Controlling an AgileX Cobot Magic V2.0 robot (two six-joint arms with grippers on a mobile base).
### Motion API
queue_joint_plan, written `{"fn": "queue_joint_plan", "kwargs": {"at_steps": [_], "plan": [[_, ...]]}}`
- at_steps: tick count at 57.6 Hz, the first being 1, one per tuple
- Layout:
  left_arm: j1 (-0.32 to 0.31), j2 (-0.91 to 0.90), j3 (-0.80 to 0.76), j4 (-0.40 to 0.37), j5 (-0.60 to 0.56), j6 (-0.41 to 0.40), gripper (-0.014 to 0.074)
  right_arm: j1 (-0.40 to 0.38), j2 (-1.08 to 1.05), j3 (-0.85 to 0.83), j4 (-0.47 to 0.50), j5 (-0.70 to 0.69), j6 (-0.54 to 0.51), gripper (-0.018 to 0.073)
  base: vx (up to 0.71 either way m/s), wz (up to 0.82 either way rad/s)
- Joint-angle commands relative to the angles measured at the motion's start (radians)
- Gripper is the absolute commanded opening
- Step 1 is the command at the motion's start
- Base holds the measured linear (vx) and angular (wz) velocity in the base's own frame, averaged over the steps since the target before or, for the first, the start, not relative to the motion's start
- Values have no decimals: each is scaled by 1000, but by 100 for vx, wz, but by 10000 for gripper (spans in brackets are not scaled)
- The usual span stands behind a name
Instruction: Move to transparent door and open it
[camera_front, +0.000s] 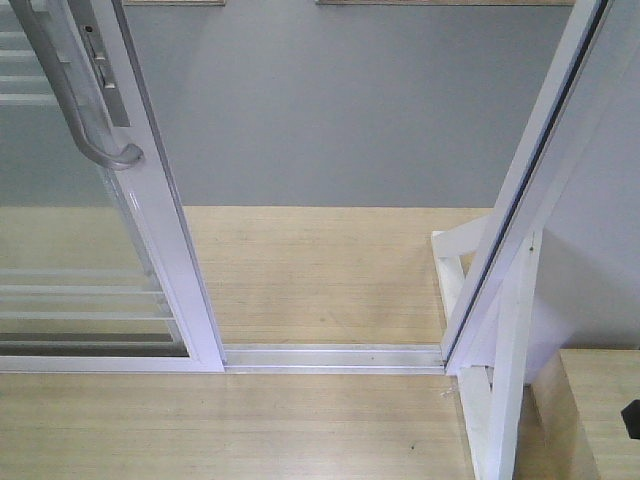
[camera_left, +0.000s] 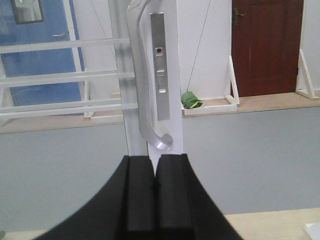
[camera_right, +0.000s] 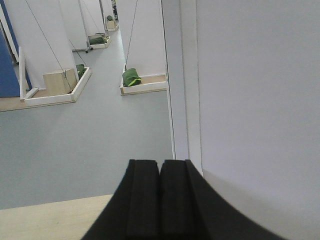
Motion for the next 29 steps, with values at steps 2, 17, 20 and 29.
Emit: {"fn": "queue_joint_plan", "kwargs": {"at_steps": [2, 17, 20, 29], "plan": [[2, -15, 10, -6, -81, -1, 0, -3, -17, 5, 0, -83, -12, -9, 0, 0], [2, -15, 10, -6, -81, -1, 0, -3, -17, 5, 0, -83, -12, -9, 0, 0], [2, -15, 10, -6, -81, -1, 0, -3, -17, 5, 0, -83, -12, -9, 0, 0], [2, -15, 10, -6, -81, -1, 0, -3, -17, 5, 0, -83, -12, -9, 0, 0]]}}
